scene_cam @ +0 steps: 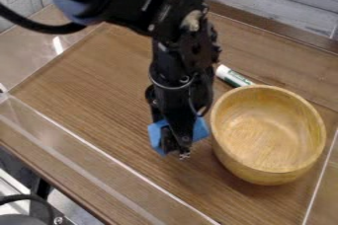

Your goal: Remove the blue block from inside the brown bowl and put it on the table

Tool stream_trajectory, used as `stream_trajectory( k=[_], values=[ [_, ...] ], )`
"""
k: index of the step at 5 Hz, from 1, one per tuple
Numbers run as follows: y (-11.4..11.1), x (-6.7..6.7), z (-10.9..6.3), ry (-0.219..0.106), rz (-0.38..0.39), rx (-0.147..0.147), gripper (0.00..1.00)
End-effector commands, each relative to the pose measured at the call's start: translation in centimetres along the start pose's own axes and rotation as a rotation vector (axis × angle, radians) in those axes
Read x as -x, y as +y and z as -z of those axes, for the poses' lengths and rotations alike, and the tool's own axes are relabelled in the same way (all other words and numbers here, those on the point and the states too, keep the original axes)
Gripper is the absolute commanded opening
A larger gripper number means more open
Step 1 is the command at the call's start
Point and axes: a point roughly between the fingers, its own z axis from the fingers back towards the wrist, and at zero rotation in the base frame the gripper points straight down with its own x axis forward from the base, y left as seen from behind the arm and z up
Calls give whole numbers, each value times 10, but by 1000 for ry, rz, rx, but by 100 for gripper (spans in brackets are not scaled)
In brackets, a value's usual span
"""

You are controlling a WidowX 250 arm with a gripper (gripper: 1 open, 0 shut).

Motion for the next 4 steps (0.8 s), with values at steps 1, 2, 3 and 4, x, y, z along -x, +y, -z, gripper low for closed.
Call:
stream_trajectory(
  k=[1,2,3,4],
  values=[
    [5,-3,2,-28,-15,-18,0],
    [5,-2,8,-28,-26,-18,0],
    [5,-2,12,-26,-36,-18,0],
    [6,-1,14,-25,-43,-17,0]
  ],
)
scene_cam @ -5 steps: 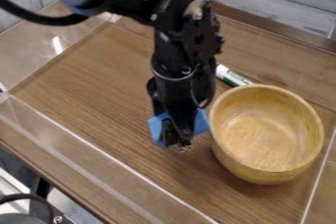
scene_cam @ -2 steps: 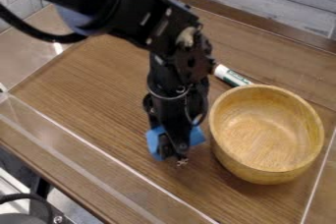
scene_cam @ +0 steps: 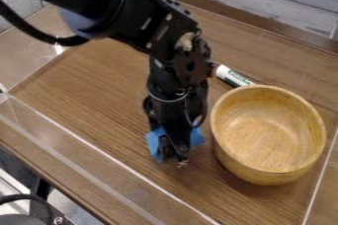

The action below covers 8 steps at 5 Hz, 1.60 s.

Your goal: Remove the blue block from inside the brown bowl and put it on the table

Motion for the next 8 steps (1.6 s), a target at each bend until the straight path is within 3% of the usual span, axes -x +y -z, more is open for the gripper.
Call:
stream_trajectory(
  k=[1,8],
  values=[
    [6,-3,-3,-21,-14,-13,0],
    [11,1,6,3,-61,-5,0]
  ],
)
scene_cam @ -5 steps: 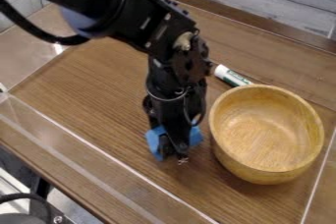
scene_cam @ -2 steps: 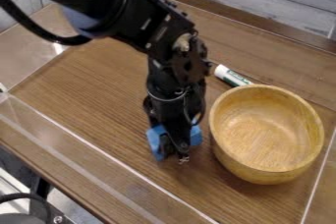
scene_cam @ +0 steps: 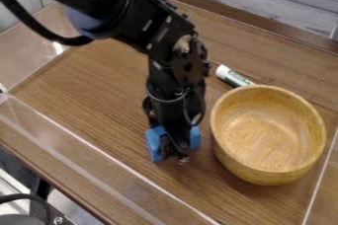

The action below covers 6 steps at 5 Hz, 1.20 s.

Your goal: Remove the blue block from inside the brown bowl and put it on the table

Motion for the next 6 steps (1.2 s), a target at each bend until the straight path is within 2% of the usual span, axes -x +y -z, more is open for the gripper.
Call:
stream_trajectory(
  k=[1,2,3,4,5,6],
  values=[
    [6,-3,-2,-16,-14,-12,0],
    [7,-2,-1,-14,-21,-10,100],
    [8,-2,0,-15,-30,-13,100],
    [9,-2,1,-17,-39,-18,0],
    [10,-3,2,-17,-48,-19,100],
    [11,-3,3,-18,-56,-22,100]
  ],
)
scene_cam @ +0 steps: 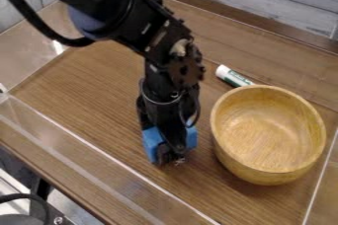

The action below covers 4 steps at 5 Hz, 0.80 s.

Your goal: Remove the blue block from inside the brown bowl and put it on the table

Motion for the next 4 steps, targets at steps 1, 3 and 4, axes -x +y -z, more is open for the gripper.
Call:
stream_trajectory(
  k=[1,3,4],
  values=[
    [7,-5,-4,-26,-15,-19,100],
    [9,-5,-4,-28,-32,-23,100],
    [10,-6,-4,-29,-40,-26,100]
  ],
)
